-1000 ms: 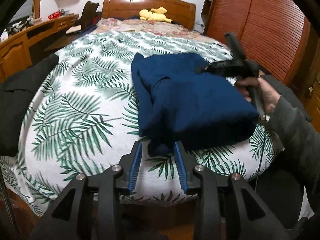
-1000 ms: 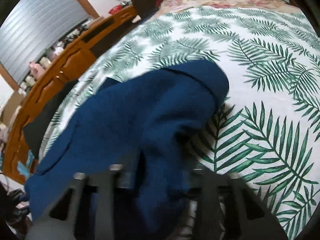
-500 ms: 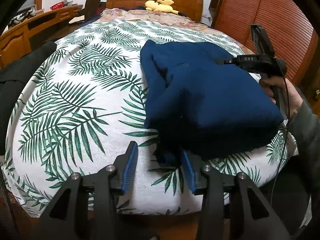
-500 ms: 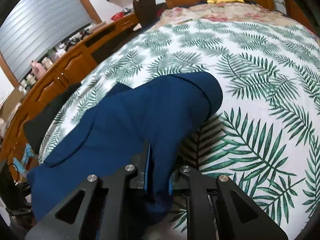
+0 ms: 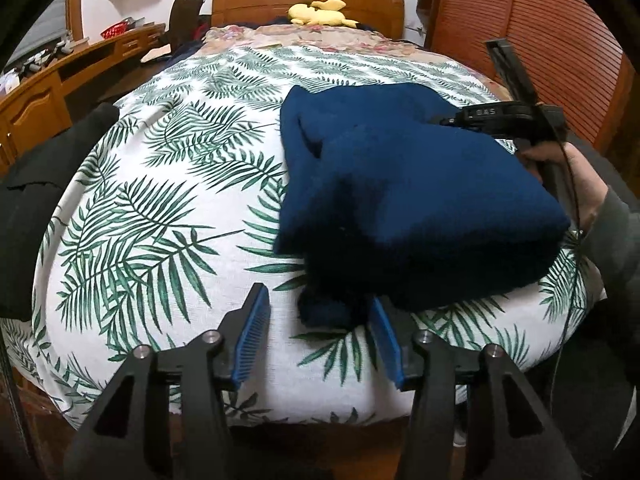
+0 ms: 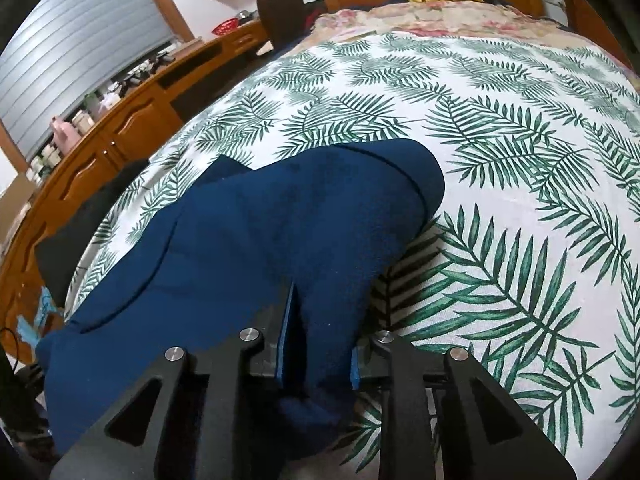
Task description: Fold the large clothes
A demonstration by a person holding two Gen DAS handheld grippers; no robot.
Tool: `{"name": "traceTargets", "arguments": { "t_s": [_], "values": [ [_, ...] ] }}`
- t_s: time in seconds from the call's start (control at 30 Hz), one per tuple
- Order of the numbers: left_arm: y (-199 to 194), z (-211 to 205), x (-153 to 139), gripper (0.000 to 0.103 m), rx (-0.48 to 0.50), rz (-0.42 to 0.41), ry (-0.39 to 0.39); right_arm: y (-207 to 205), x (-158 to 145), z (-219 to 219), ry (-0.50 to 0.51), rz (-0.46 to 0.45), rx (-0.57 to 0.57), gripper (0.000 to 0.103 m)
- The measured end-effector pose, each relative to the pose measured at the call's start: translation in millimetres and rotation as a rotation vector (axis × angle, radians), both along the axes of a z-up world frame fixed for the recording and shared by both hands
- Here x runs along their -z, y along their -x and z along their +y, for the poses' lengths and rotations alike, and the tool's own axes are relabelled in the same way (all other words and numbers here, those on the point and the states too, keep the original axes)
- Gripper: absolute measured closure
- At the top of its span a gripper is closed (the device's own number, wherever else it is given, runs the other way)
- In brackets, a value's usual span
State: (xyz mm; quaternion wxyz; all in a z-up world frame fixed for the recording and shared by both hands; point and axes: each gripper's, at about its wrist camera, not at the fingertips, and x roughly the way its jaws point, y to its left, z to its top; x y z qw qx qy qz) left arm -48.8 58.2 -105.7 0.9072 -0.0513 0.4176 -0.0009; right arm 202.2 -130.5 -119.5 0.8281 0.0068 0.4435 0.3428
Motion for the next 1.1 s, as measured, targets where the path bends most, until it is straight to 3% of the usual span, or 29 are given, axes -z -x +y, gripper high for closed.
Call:
{"name": "traceTargets", "arguments": {
  "t_s": [0.2, 0.63, 0.67, 0.7, 0.77, 0.9, 1.1],
  "values": [
    [0.7, -15.1, -9.8, 0.052, 0.039, -0.020, -0.031, -7.5, 9.6, -4.0, 0.000, 0.030, 0.034, 0.051],
    [-4.4, -13.9, -0.4, 0.056, 0.047, -0.017, -0.032, -9.3, 12.8, -4.3, -0.012, 0.042, 0.034, 0.045],
    [-5.0, -12.9, 1.1, 0.064, 0.047, -0.018, -0.027, -8.1, 12.1, -2.7, -0.014, 0.037, 0.016, 0.054],
    [-5.3, -12.4, 1.8, 0.071, 0.047, -0.019, -0.022, -6.4, 11.3, 0.8, -0.030, 0.039, -0.017, 0.075],
    [-5.1, -10.3, 1.1, 0.086, 0.052, -0.018, -0.001, -2.0, 7.5, 6.7, -0.014, 0.011, -0.037, 0.079],
    [0.5, -12.1, -8.9, 0.096, 0.051, -0.062, 0.005, 2.6, -4.0, 6.3, -0.040, -0.041, -0.037, 0.089],
    [7.3, -14.4, -29.8, 0.100, 0.034, -0.119, -0.006, 11.2, -30.8, 6.3, -0.102, -0.104, -0.011, 0.091]
  ]
}}
